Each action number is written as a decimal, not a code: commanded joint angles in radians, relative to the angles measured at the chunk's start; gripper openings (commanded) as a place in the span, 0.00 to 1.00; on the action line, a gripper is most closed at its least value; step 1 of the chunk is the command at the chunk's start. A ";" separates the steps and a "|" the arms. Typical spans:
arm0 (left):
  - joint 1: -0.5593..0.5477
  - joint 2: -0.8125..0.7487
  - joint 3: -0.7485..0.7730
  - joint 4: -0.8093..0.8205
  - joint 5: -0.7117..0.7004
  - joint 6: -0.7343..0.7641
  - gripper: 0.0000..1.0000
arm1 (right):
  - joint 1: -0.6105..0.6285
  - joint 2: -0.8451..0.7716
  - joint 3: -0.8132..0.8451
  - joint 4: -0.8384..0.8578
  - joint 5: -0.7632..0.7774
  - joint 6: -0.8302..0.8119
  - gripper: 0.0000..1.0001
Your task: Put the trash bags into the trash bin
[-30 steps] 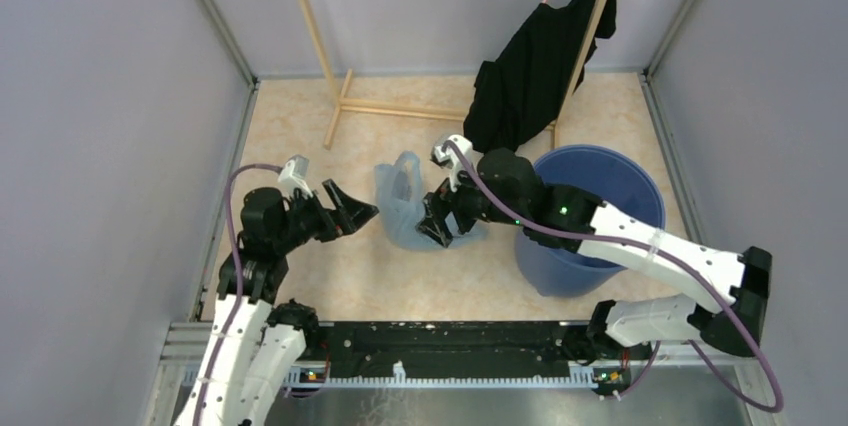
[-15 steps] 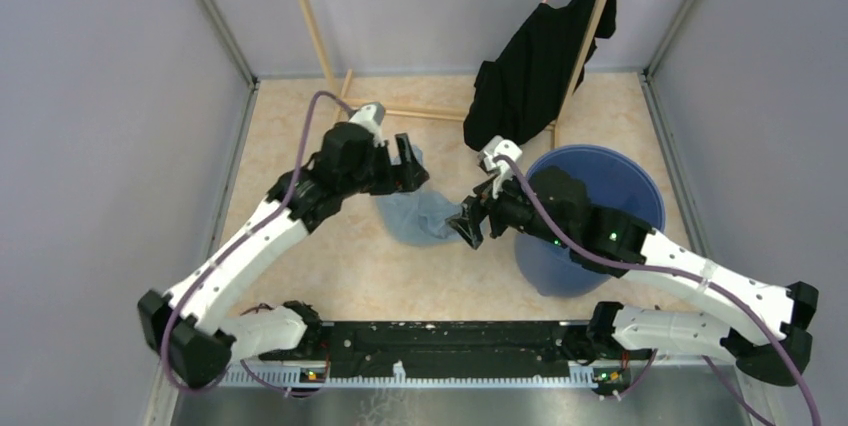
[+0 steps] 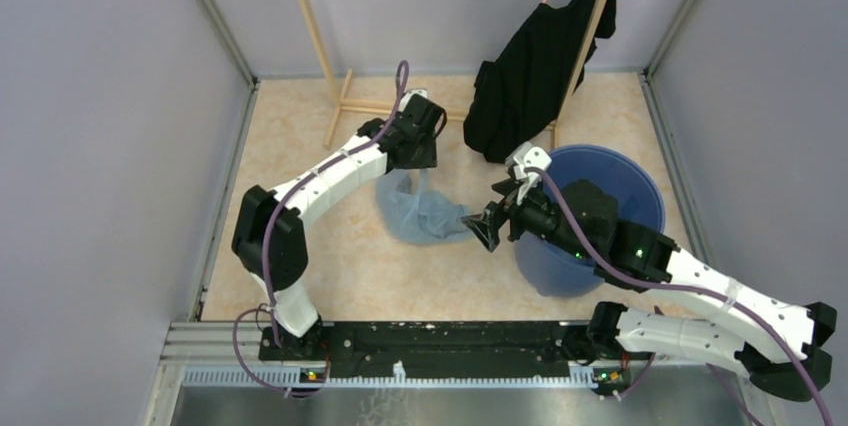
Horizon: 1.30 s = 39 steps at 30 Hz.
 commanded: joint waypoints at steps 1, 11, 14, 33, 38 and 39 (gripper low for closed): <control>-0.005 -0.044 0.030 -0.037 -0.051 0.048 0.36 | 0.001 -0.018 -0.001 0.014 0.025 -0.023 0.89; 0.000 -0.616 -0.469 0.120 -0.128 0.230 0.00 | 0.001 0.061 0.054 0.004 -0.024 -0.007 0.89; 0.002 -0.839 -0.627 0.157 -0.106 0.208 0.00 | 0.001 0.140 0.082 0.020 -0.086 0.018 0.87; 0.000 -1.229 -0.820 0.135 0.120 0.120 0.00 | 0.059 0.891 0.326 0.149 -0.241 0.262 0.58; 0.000 -1.232 -0.816 0.146 0.165 0.133 0.00 | 0.095 1.001 0.318 0.152 -0.075 0.267 0.58; 0.000 -1.233 -0.817 0.151 0.175 0.136 0.00 | 0.102 1.012 0.298 0.177 -0.029 0.279 0.58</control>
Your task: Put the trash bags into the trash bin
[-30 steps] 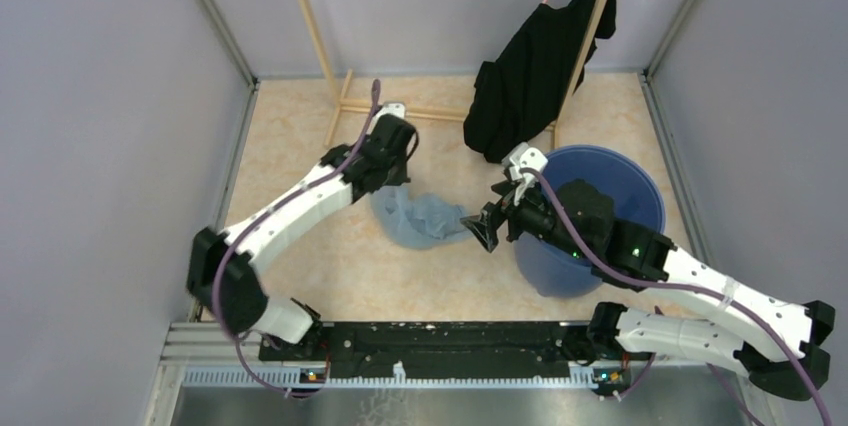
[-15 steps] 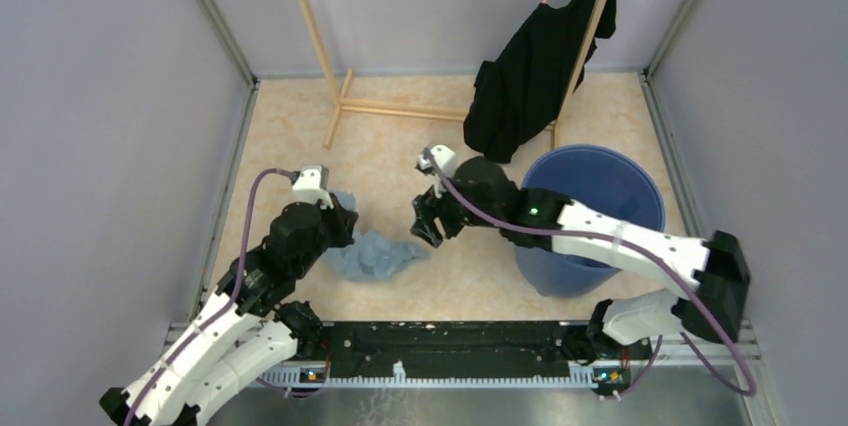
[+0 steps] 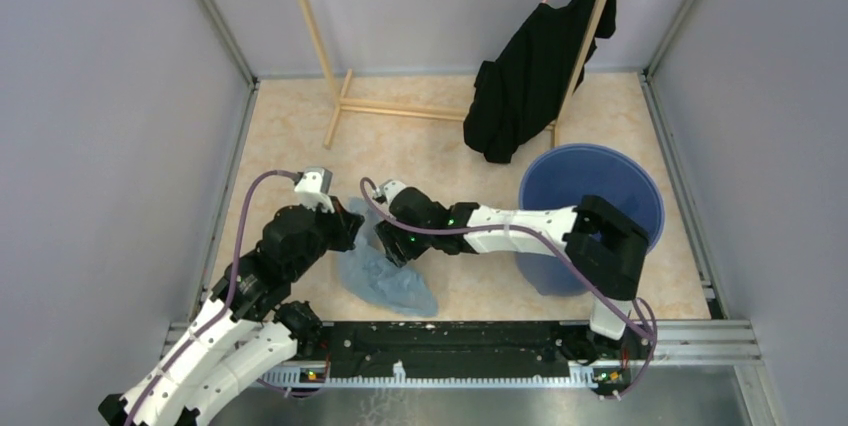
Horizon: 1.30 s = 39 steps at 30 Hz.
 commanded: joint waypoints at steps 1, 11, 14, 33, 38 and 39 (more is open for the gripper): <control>-0.001 -0.016 0.001 0.069 0.062 0.032 0.00 | 0.036 0.050 -0.012 0.099 0.194 0.055 0.58; -0.002 -0.101 -0.008 0.087 0.076 0.038 0.00 | 0.028 -0.025 -0.081 0.072 0.530 0.059 0.57; -0.002 -0.141 -0.017 0.095 0.065 0.041 0.00 | 0.025 -0.112 -0.063 0.019 0.489 -0.006 0.61; -0.001 -0.169 -0.025 0.084 0.004 0.023 0.00 | 0.050 -0.351 -0.259 -0.041 0.029 0.174 0.63; -0.002 -0.164 -0.024 0.081 0.006 0.020 0.00 | 0.050 -0.256 -0.300 0.097 -0.049 0.232 0.64; -0.002 -0.164 -0.024 0.080 0.006 0.019 0.00 | 0.051 -0.237 -0.302 0.123 -0.066 0.241 0.64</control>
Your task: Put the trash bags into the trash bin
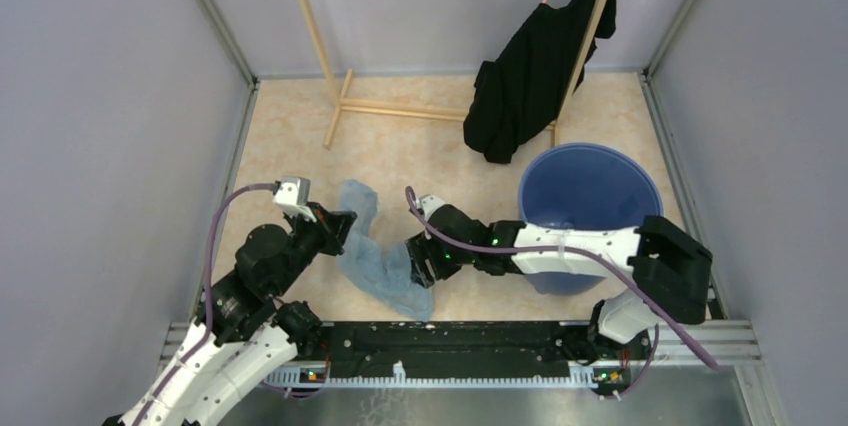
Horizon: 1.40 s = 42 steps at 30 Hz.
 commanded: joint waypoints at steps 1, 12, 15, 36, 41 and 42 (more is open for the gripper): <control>-0.002 0.004 0.003 0.028 -0.011 -0.002 0.00 | 0.011 0.084 -0.015 0.179 -0.114 0.072 0.63; -0.003 -0.003 0.012 0.013 -0.038 -0.002 0.00 | -0.010 0.012 0.168 -0.064 0.413 -0.159 0.00; -0.003 -0.016 0.020 -0.007 -0.077 -0.017 0.00 | -0.049 -0.066 0.214 -0.172 0.674 -0.284 0.00; -0.002 -0.112 -0.265 -0.091 -0.062 -0.480 0.00 | -0.043 -0.031 0.137 -0.038 0.372 -0.289 0.64; -0.001 -0.136 -0.282 -0.087 -0.077 -0.494 0.00 | -0.043 -0.074 0.256 -0.088 0.423 -0.366 0.76; -0.003 -0.135 -0.282 -0.090 -0.078 -0.494 0.00 | -0.043 -0.071 0.263 -0.063 0.418 -0.373 0.77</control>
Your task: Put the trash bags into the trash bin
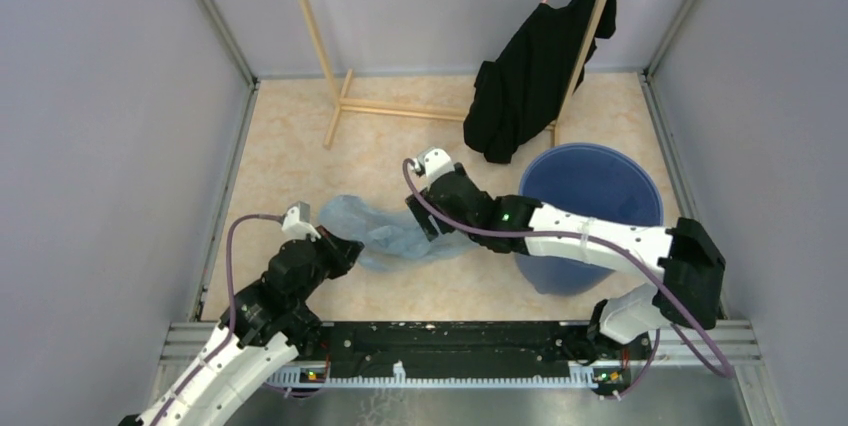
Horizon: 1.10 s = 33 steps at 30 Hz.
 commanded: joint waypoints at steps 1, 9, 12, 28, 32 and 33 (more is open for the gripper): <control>-0.003 -0.013 -0.015 0.006 -0.025 -0.038 0.00 | 0.005 -0.055 0.105 0.057 -0.001 -0.057 0.77; -0.002 -0.012 -0.017 0.007 -0.019 -0.038 0.00 | 0.001 0.143 0.110 0.257 -0.261 0.064 0.40; -0.002 -0.011 -0.015 0.007 -0.019 -0.036 0.00 | 0.005 0.221 0.087 0.328 -0.286 0.114 0.28; -0.003 -0.007 -0.007 0.003 -0.022 -0.035 0.00 | 0.027 0.416 0.086 0.355 -0.194 0.108 0.32; -0.003 -0.007 -0.008 0.000 -0.025 -0.038 0.00 | 0.024 0.231 0.075 0.246 -0.206 0.056 0.56; -0.002 -0.007 -0.009 0.001 -0.026 -0.038 0.00 | 0.021 0.190 0.081 0.200 -0.207 0.040 0.61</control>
